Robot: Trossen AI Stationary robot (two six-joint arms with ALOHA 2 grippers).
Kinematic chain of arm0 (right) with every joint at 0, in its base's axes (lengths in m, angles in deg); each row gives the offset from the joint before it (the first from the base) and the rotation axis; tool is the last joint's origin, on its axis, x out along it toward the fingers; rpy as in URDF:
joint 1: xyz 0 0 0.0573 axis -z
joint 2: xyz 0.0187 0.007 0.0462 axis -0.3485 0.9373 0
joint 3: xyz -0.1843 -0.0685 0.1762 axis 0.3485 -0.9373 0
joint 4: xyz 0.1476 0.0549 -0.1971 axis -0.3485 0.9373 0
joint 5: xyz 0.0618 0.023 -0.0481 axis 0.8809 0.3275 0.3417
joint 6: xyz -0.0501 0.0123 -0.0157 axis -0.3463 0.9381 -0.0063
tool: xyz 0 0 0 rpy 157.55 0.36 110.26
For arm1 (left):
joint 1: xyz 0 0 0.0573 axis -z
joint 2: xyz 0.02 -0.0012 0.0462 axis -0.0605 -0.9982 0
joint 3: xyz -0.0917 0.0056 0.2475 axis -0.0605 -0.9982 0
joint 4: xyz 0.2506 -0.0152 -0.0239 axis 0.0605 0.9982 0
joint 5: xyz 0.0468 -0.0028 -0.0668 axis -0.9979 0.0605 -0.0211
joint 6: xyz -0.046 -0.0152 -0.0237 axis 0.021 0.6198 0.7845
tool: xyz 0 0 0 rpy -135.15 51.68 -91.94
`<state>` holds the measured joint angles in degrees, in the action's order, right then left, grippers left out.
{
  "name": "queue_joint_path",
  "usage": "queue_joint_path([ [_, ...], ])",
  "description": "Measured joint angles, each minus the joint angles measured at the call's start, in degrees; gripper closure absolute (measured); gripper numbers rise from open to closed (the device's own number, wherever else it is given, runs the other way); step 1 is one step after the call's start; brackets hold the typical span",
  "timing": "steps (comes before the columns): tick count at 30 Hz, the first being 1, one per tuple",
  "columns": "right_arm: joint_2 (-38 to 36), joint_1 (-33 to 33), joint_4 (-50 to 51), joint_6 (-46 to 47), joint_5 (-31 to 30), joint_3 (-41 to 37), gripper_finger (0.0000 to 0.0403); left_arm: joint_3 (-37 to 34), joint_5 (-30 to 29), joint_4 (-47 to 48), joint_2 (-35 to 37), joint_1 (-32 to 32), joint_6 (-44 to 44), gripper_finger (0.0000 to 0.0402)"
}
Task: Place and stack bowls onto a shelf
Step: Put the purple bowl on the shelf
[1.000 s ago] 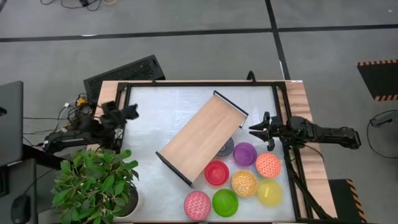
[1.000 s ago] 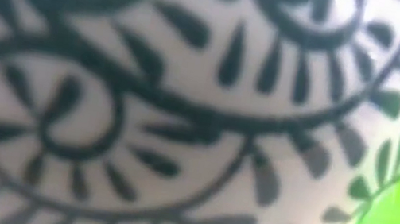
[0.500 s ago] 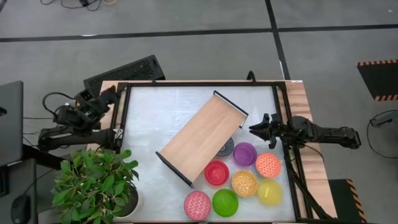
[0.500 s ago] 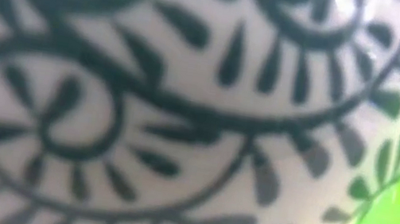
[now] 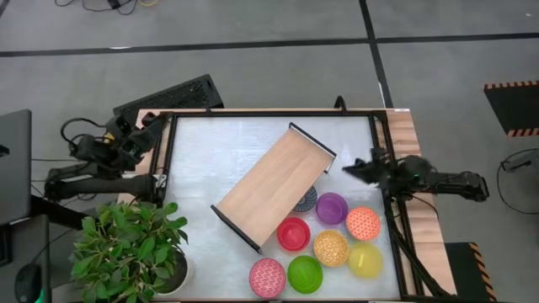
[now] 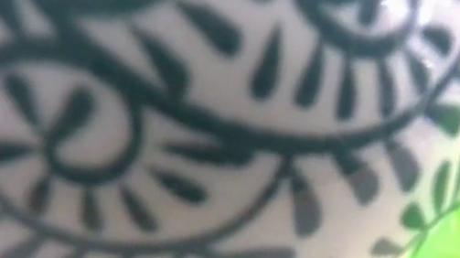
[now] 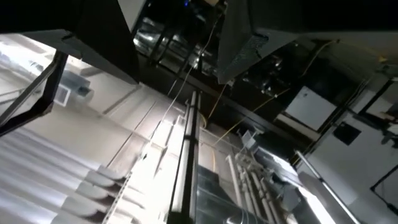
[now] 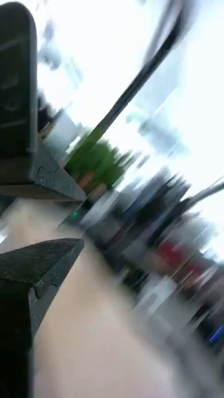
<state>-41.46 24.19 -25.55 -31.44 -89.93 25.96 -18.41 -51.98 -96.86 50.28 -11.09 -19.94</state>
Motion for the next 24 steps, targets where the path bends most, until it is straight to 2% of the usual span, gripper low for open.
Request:
queue_joint_path([
  [3,0.61,1.15,-17.23,-4.95,-4.07,2.35,0.0269,2.05,1.67,1.78,-1.53,0.0,0.35,0.0175],
  [4,0.83,1.51,-18.72,-8.34,-4.4,4.64,0.0269,2.96,2.8,2.57,-2.18,0.0,0.42,0.0168],
  [6,1.03,1.91,-13.64,-15.79,-5.17,11.4,0.0269,5.36,4.86,4.49,-3.76,0.0,0.44,0.0154],
  [10,7.05,2.42,16.89,-26.95,-8.31,31.9,0.0269,12.36,5.89,13.25,-6.98,-0.01,0.95,0.0136],
  [16,27.11,2.38,55.92,-28.69,-10.87,61.38,0.025,28.25,4.7,41.13,-12.69,-0.02,0.15,0.0132],
  [20,39.96,2.26,76.0,-26.87,-10.95,72.46,0.0206,36.29,5.73,58.35,-16.99,-0.02,0.38,0.0132],
  [22,45.13,2.09,84.29,-25.86,-10.58,74.54,0.0179,38.74,7.16,64.93,-18.94,-0.02,1.45,0.0132],
  [24,48.99,1.55,90.6,-24.1,-7.18,74.82,0.0158,39.97,8.94,69.49,-20.3,-0.02,2.52,0.0132],
])
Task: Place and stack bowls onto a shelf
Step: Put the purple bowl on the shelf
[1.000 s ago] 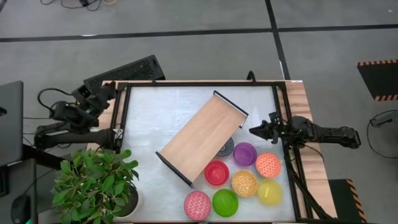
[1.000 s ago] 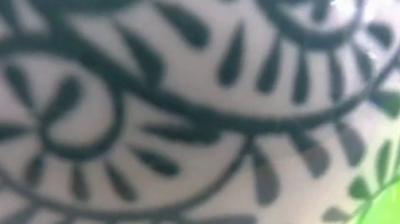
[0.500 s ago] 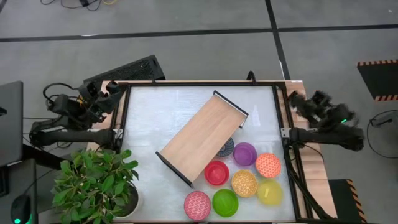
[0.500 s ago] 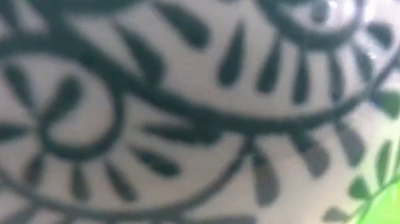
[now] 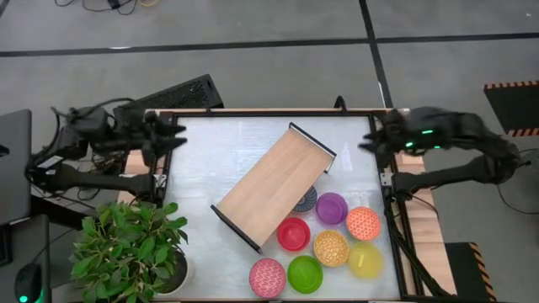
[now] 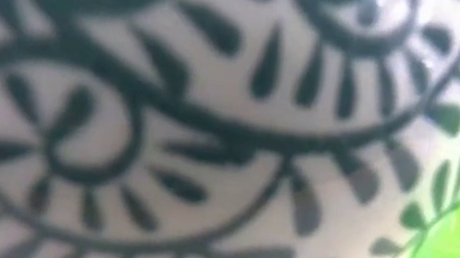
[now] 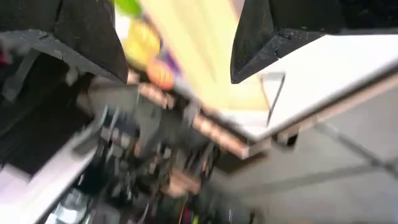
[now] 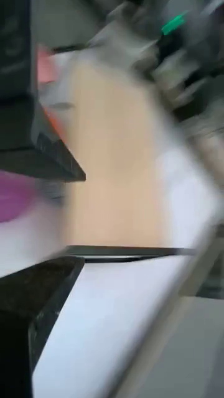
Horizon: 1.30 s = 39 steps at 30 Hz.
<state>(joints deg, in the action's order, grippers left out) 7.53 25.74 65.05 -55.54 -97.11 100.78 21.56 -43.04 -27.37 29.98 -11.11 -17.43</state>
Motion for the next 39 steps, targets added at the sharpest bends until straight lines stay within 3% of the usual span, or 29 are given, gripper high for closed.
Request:
queue_joint_path([
  [3,5.94,-1.61,8.51,3.79,3.43,-0.5,0.0148,0.21,0.41,4.73,-1.01,0.02,1.2,0.0132],
  [7,11.21,-6.02,10.82,7.76,4.27,-5.18,0.0151,0.22,-0.49,8.02,-1.61,0.02,1.44,0.0132],
  [18,12.11,-17.62,-7.93,20.46,5.9,-27.02,0.0153,0.22,-0.58,8.56,-1.61,0.02,1.08,0.0132],
  [23,12.71,-17.57,-14.46,21.74,3.1,-34.17,0.0154,0.22,-0.64,8.53,-1.57,0.02,0.76,0.0132],
  [35,12.91,-13.11,-27.77,18.75,3.27,-44.42,0.0154,0.22,-0.64,8.48,-1.59,0.02,1.36,0.0132],
  [39,13.72,-12.61,-29.22,18.98,3.16,-45.98,0.0182,0.22,-0.64,8.41,-1.57,0.02,1.5,0.0132],
])
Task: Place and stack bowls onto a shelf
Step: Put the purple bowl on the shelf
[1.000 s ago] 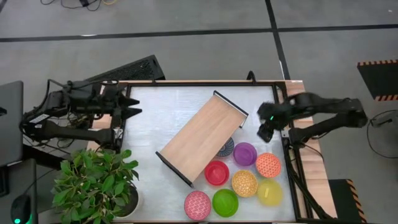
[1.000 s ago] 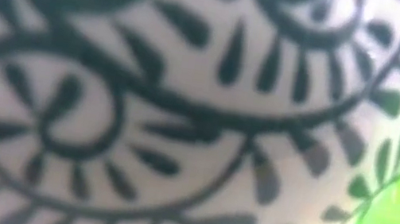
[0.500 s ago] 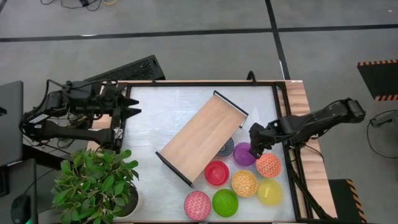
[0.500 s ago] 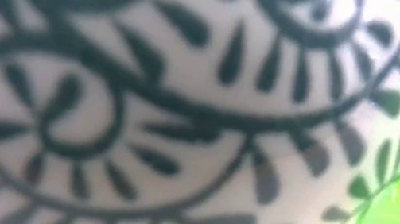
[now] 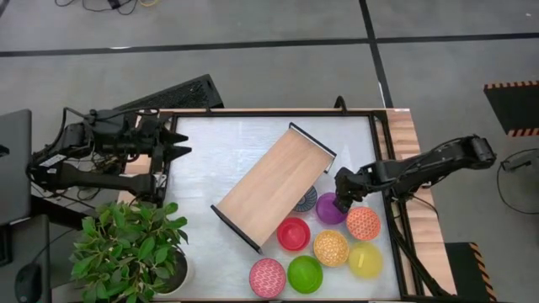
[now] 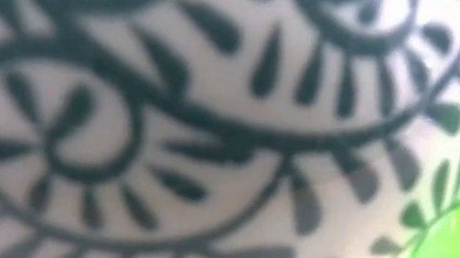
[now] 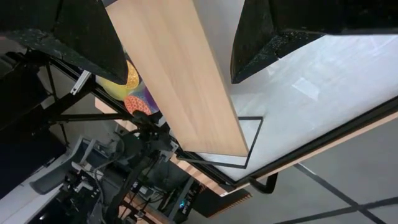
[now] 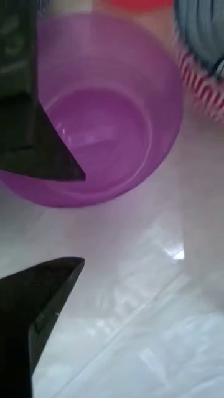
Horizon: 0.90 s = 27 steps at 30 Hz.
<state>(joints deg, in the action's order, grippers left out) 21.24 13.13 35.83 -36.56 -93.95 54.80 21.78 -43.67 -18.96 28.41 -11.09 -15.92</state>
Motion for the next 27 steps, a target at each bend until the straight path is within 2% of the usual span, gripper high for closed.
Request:
queue_joint_path([
  [4,3.36,0.04,-0.18,-0.68,1.31,-0.75,0.0262,0.0,0.0,-0.01,-0.02,0.0,0.09,0.0132],
  [8,5.55,0.05,-0.17,-1.55,1.85,0.59,0.0372,0.0,0.0,-0.08,-0.02,0.0,0.11,0.0132],
  [9,5.53,0.06,-0.08,-1.95,1.84,1.25,0.038,0.0,0.0,-0.05,-0.02,0.0,0.13,0.0132],
  [12,5.51,0.31,3.79,-2.37,1.88,3.96,0.0379,0.0,0.0,-0.01,0.0,0.0,0.11,0.0132],
  [18,3.78,1.85,19.3,-4.72,1.01,13.75,0.0379,0.0,0.0,0.03,0.0,0.0,-0.02,0.0132],
  [23,1.97,3.34,28.87,-6.18,4.1,27.38,0.0379,0.0,0.0,0.18,0.0,-0.02,-0.01,0.0132],
  [27,3.57,3.91,30.99,-8.51,3.61,40.93,0.0379,0.0,0.0,1.21,0.0,-0.02,0.02,0.0132],
])
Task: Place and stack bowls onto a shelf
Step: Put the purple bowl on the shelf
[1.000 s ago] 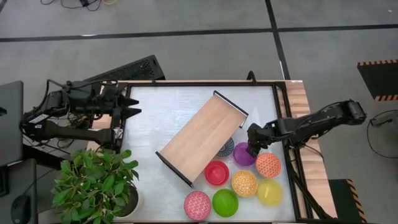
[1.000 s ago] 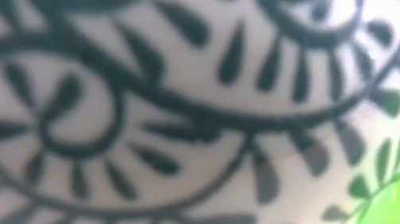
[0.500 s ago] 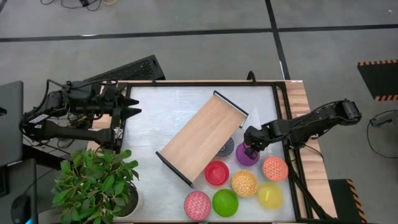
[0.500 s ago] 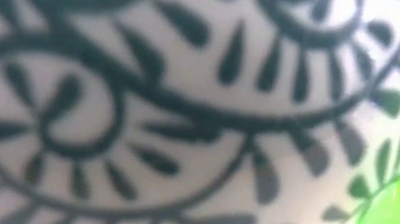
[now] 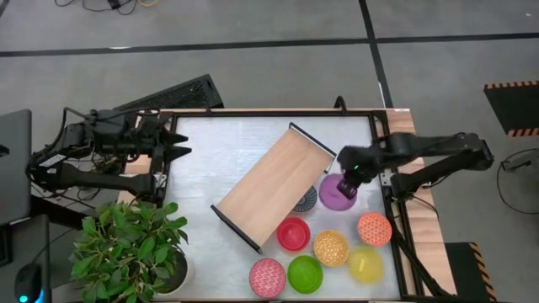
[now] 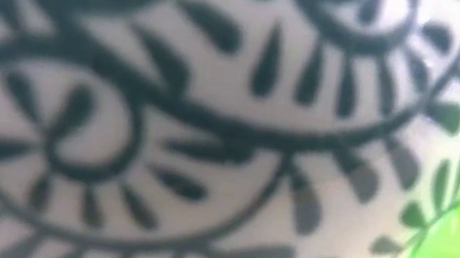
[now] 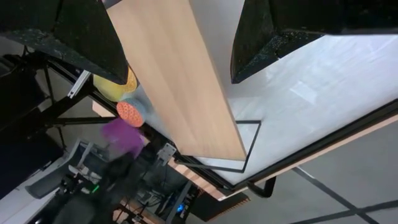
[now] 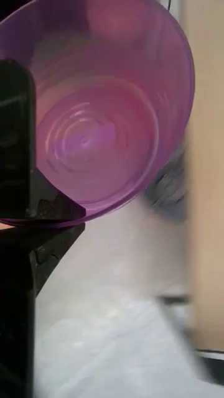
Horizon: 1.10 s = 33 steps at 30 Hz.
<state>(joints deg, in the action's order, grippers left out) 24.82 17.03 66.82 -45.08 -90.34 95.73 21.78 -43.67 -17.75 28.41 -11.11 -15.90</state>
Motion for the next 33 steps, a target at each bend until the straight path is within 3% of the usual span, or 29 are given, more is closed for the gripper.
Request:
queue_joint_path([
  [6,12.32,8.15,4.53,-16.25,-1.1,16.02,0.0379,0.0,0.22,0.34,-0.01,0.0,1.35,0.0132],
  [12,23.51,16.94,5.41,-32.22,-0.9,25.24,0.038,0.0,0.61,1.16,-0.01,0.0,1.51,0.0132],
  [19,27.5,21.54,2.53,-41.53,2.11,24.65,0.038,0.02,0.63,2.37,0.0,0.0,2.06,0.0132],
  [28,26.54,27.81,-0.67,-45.11,6.32,22.63,0.038,0.02,0.59,3.2,0.0,0.0,2.32,0.0132],
  [33,29.09,28.24,-0.46,-46.54,7.2,22.63,0.038,0.02,0.57,3.18,-0.01,0.0,2.46,0.0132],
])
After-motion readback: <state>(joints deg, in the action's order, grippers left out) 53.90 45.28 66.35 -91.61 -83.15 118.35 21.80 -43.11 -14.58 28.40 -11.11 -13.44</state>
